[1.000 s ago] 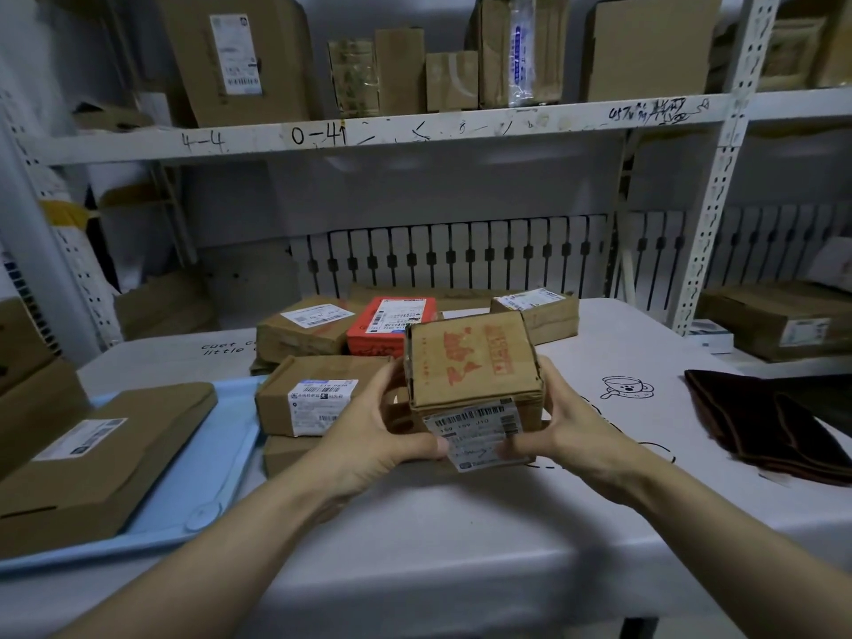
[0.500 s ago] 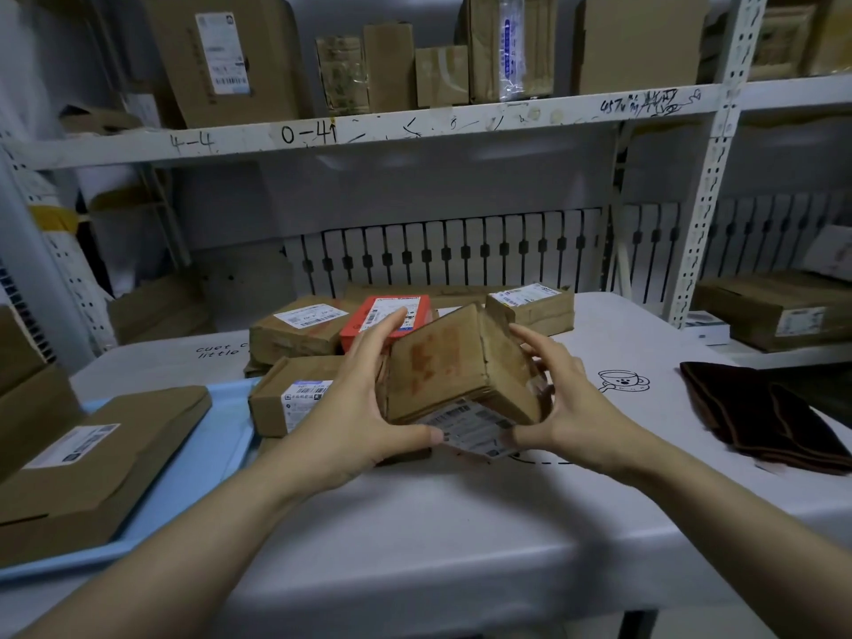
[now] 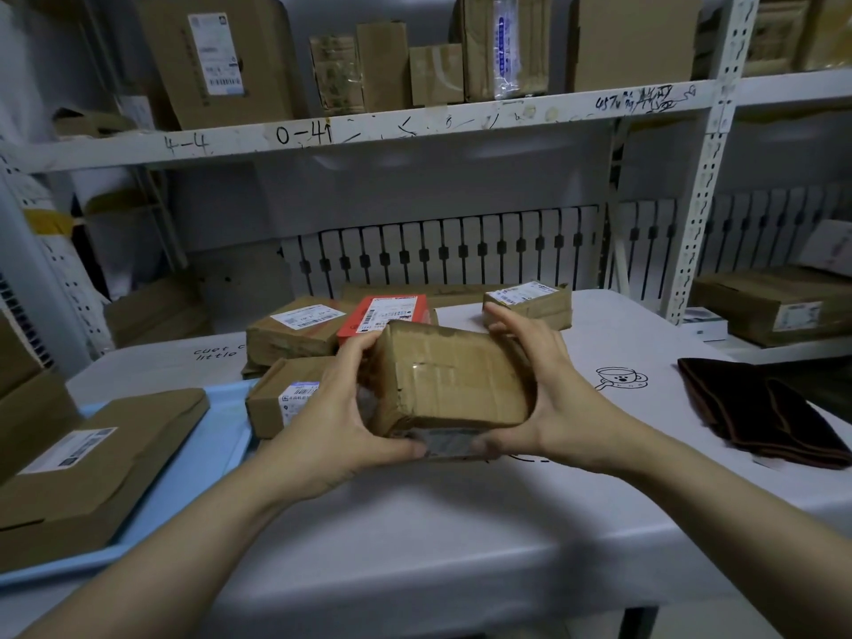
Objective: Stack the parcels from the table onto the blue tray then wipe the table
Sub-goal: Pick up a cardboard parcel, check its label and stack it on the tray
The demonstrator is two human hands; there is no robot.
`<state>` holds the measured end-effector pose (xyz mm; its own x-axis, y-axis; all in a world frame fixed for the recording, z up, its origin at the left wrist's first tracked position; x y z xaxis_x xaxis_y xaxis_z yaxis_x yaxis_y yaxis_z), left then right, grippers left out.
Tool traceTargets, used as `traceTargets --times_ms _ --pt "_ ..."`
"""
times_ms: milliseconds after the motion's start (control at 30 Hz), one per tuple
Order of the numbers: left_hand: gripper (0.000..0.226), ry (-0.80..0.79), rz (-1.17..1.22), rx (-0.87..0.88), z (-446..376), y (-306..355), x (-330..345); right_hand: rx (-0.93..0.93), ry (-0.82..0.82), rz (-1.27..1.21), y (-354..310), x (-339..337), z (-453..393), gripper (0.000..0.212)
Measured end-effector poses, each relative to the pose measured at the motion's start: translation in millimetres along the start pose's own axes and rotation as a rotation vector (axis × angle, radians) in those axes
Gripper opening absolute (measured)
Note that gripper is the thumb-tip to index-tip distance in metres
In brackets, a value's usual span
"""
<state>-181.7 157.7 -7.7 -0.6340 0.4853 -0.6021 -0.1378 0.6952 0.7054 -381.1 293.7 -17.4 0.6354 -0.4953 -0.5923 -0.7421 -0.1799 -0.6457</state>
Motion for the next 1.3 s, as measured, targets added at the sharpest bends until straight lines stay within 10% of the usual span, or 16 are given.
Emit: traceTargets --times_ms 400,1000,1300 --pt "0.094 -0.006 0.261 -0.167 10 -10 0 0.195 -0.1 -0.438 17 0 8 0.085" --pt "0.111 0.078 -0.25 0.096 5 18 -13 0.174 -0.079 -0.325 9 -3 3 0.084" --pt "0.103 -0.039 -0.145 0.048 2 18 -7 0.107 -0.091 -0.297 -6 -4 2 0.098"
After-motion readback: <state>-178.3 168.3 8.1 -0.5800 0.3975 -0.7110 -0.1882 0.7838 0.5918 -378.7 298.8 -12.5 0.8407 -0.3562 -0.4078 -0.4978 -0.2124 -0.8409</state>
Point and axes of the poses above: each hand's wrist, its own z-axis away from the middle knuckle, its own x-axis out of the palm, y = z × x, the point moved 2 cm from there along -z, towards the middle knuckle, and after that the axes turned 1 degree about y, right-handed, at the moved point
